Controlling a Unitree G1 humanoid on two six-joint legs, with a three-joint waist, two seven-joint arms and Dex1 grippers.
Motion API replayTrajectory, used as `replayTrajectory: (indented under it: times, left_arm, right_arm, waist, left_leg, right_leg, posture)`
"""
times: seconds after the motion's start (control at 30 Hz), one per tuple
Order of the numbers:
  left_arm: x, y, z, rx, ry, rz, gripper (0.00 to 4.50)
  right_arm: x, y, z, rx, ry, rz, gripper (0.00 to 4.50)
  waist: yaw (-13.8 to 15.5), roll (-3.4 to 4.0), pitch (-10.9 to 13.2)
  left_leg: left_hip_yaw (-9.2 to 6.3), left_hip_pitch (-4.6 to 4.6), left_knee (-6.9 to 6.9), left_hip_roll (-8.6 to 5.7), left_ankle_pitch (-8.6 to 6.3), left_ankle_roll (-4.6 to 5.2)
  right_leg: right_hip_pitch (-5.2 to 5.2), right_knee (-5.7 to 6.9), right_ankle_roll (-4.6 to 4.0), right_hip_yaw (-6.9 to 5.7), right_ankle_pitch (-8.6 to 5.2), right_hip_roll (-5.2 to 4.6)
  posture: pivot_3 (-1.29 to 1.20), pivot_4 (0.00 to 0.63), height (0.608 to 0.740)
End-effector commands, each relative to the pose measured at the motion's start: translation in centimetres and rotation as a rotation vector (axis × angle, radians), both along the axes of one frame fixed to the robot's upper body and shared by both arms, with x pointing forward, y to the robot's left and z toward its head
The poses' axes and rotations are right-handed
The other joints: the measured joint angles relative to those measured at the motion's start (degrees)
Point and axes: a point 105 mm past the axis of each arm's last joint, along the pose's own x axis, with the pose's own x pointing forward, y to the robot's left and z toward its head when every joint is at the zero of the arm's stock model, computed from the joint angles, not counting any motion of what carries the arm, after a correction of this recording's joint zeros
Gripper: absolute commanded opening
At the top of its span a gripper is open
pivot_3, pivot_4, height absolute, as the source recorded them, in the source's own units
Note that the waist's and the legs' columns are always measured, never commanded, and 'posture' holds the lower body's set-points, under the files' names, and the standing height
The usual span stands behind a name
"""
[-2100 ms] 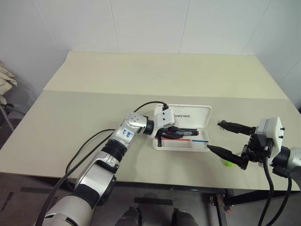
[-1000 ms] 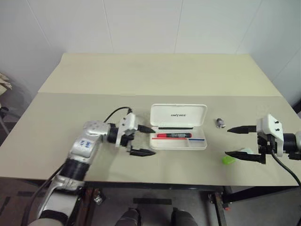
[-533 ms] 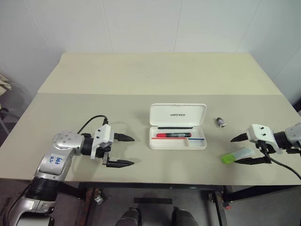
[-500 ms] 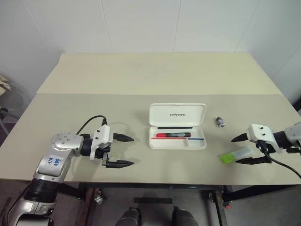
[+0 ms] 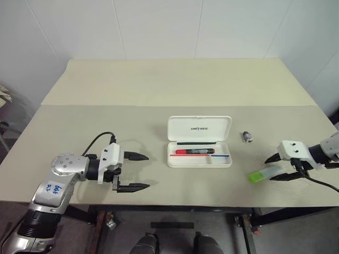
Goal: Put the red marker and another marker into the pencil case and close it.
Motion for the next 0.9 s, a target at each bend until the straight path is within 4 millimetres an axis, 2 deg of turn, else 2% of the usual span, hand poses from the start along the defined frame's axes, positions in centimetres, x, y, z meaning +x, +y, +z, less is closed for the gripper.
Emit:
replayTrajectory:
  times: [0.03,0.1,0.13,0.4,0.63,0.77,0.9]
  left_arm:
    - [-0.1,0.0,1.0,-0.013,-0.04,-0.004,4.5]
    - [0.0,0.0,1.1,-0.014,-0.042,-0.005,4.5]
    - [0.0,-0.1,1.0,-0.014,-0.042,-0.006,4.5]
    - [0.5,-0.6,0.9,-0.019,-0.043,-0.026,4.5]
    - [1.0,-0.7,0.7,-0.018,-0.041,-0.05,4.5]
    - [1.5,-0.5,0.7,-0.02,-0.045,-0.047,4.5]
    - [2.0,-0.4,0.9,-0.023,-0.054,-0.041,4.5]
  right_arm:
    - [-0.5,0.7,-0.5,0.035,0.03,0.053,1.84]
    - [-0.5,1.0,-0.5,0.05,0.024,0.063,1.2]
    - [-0.5,1.1,-0.5,0.062,0.02,0.061,1.1]
    - [0.0,1.7,1.5,0.144,-0.07,0.063,1.1]
    - [-0.3,2.5,5.0,0.201,-0.154,0.093,1.1]
    - [-0.9,4.6,7.1,0.282,-0.149,0.138,1.1]
    - [-1.5,8.9,7.8,0.32,-0.112,0.217,1.1]
  waist:
    - [-0.2,0.0,0.0]
    - [-0.7,0.0,0.0]
    - [-0.9,0.0,0.0]
    - [-1.2,0.06,0.0]
    - [-1.1,0.12,0.1]
    - [-1.0,0.13,0.1]
    - [-1.2,0.13,0.1]
  left_leg:
    - [0.02,0.03,0.01,0.05,0.01,-0.02]
    - [0.02,0.08,0.01,0.17,0.02,-0.01]
    - [0.03,0.08,0.01,0.19,0.02,0.0]
    - [0.03,0.08,-0.04,0.53,-0.01,-0.41]
    - [0.15,0.07,-0.03,0.75,-0.07,-0.36]
    - [0.15,0.06,-0.03,0.8,-0.1,-0.38]
    - [0.12,0.06,-0.02,0.91,-0.12,-0.38]
  right_leg:
    - [0.02,-0.01,-0.04,0.01,0.07,0.05]
    - [0.03,-0.02,-0.14,0.06,0.18,0.18]
    - [0.02,0.0,-0.16,0.06,0.19,0.22]
    - [-0.17,0.13,-0.37,0.15,0.18,0.78]
    - [-0.22,0.04,-0.37,0.35,0.18,0.78]
    - [-0.24,0.03,-0.37,0.35,0.18,0.81]
    - [-0.29,0.07,-0.37,0.43,0.18,0.87]
  posture:
    - [0.0,0.15,0.74]
    - [0.0,0.15,0.74]
    - [0.0,0.15,0.74]
    - [0.0,0.15,0.74]
    - [0.0,0.15,0.74]
    - [0.0,0.15,0.74]
    - [0.0,0.15,0.74]
